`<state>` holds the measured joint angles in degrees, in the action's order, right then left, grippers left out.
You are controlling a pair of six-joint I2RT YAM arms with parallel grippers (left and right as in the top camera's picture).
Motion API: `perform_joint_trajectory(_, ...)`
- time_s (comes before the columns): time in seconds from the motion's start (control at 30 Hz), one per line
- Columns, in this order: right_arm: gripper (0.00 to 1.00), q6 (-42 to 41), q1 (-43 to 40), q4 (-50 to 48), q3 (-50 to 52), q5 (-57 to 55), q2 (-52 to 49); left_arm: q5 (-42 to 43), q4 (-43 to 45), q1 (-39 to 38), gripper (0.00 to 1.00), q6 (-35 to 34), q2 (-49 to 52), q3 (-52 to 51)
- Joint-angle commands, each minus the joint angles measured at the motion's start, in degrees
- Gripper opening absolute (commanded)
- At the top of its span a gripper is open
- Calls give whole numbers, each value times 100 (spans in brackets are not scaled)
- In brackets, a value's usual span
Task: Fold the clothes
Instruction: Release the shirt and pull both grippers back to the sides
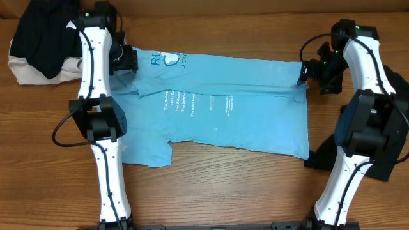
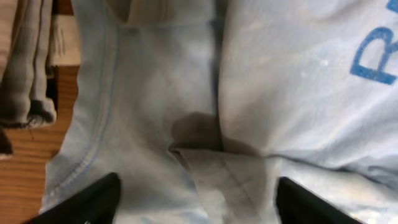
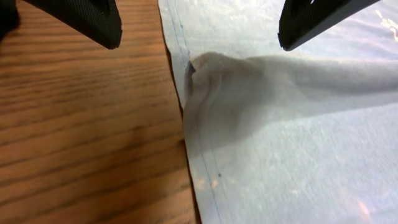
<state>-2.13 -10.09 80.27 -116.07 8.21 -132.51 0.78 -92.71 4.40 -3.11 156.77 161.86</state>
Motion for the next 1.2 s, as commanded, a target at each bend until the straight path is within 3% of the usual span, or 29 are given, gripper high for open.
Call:
perform_joint_trajectory(0.0, 84, 0, -15, 55, -232, 153, 610, 339, -157, -9, 89, -33, -485, 551)
perform_joint_trajectory(0.2, 87, -229, -15, 267, -358, 326, 2079, 527, -409, -15, 99, -216, -1655, 1233)
perform_joint_trajectory(0.57, 88, -564, -13, 1478, -356, 348, 4472, 741, -411, -170, 100, -356, -3976, 726)
perform_joint_trajectory(0.77, 88, -940, 317, 1665, 48, 374, 5372, 37, -411, -409, 100, -949, -5278, -1482)
perform_joint_trajectory(0.97, 88, -1523, 1005, 1445, 1228, 201, 6046, -619, -304, -407, 100, -1805, -6334, -4153)
perform_joint_trajectory(1.17, 88, -1965, 1604, 824, 2957, -42, 6330, -671, 966, -398, 100, -2623, -7427, -7219)
